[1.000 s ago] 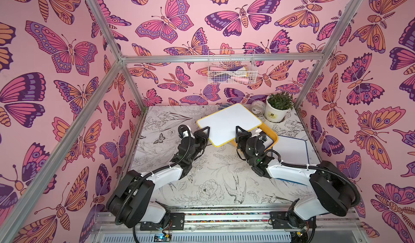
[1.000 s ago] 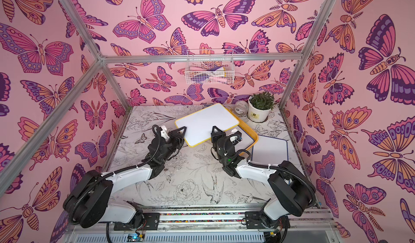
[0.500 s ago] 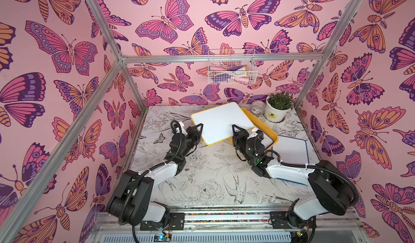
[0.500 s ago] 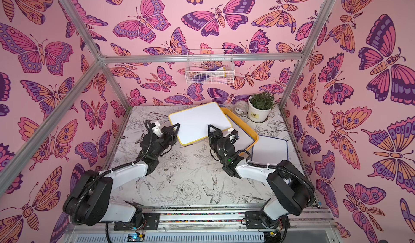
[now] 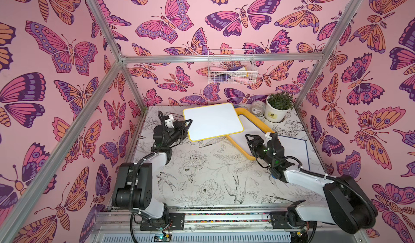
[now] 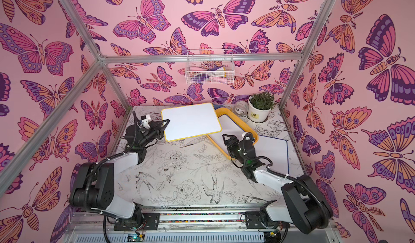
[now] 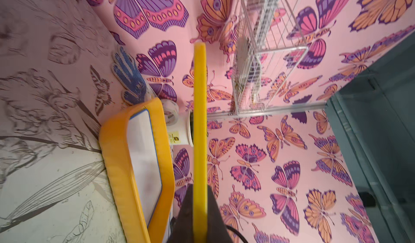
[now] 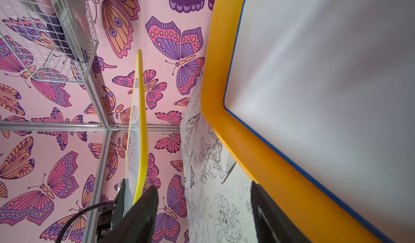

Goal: Put the whiteboard into the storage box
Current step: Pick up the whiteboard at the center of the board.

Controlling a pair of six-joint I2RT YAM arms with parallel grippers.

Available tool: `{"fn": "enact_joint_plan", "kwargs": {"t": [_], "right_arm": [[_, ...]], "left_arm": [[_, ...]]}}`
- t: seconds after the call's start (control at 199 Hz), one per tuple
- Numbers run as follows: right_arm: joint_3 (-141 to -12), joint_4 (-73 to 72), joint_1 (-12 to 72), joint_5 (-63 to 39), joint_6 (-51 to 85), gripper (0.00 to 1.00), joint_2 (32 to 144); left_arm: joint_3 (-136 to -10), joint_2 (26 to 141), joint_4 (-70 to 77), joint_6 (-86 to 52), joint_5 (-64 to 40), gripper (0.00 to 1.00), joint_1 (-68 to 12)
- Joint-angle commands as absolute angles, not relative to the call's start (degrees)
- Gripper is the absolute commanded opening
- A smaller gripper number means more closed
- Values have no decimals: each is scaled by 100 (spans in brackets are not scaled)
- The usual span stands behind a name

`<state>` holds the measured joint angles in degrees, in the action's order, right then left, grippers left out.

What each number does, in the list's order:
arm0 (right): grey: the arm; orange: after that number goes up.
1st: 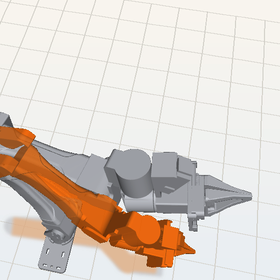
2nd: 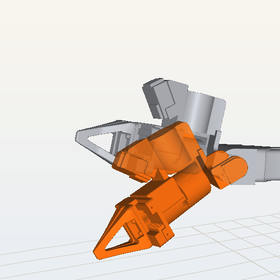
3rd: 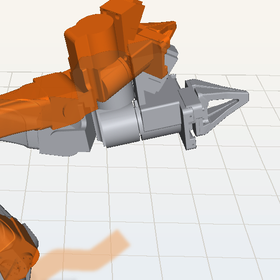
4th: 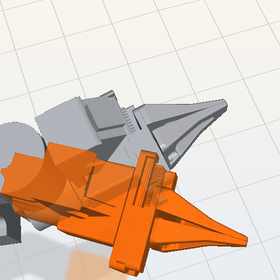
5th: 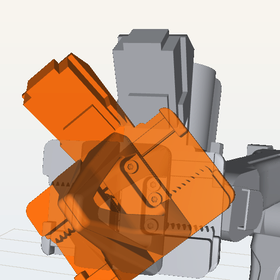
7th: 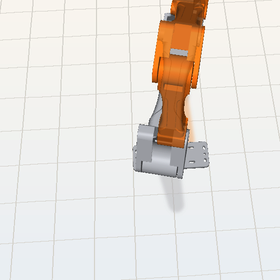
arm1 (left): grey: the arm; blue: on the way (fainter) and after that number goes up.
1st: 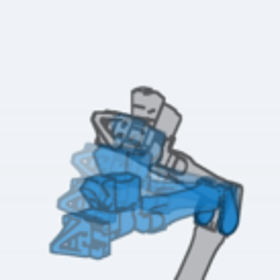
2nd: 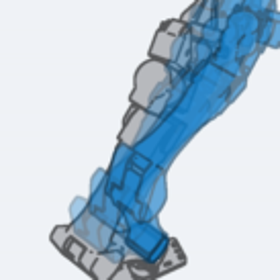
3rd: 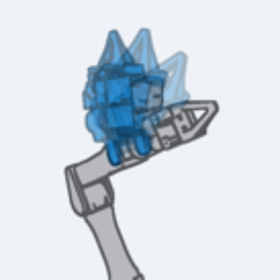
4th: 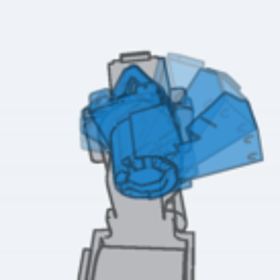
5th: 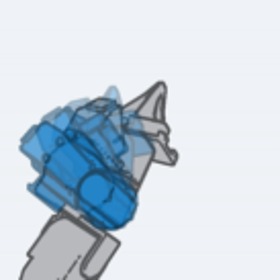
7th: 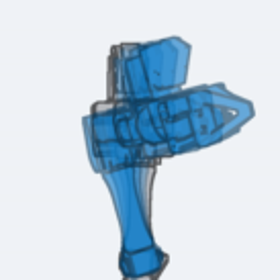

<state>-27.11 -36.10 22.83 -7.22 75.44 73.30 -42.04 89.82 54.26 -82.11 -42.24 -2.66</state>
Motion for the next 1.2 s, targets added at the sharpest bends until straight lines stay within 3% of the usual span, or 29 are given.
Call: {"fn": "enact_joint_plan", "kwargs": {"t": [0.0,0.241,0.712,1.194], "right_arm": [[-3073,-2786,1848,-1975,6897,68,6829],[-3296,-2134,1160,-2547,6651,68,6033],[-3790,-2301,1072,-3812,6388,66,6830],[-3663,-3109,1072,-4039,6720,26,6640]], "left_arm": [[-4502,9091,6412,-8444,-5133,7,-272],[-4654,9368,6486,-8543,-5421,7,-329],[-4972,9675,6530,-8491,-5493,6,-906],[-5522,10485,6750,-8717,-5371,8,-1194]]}}
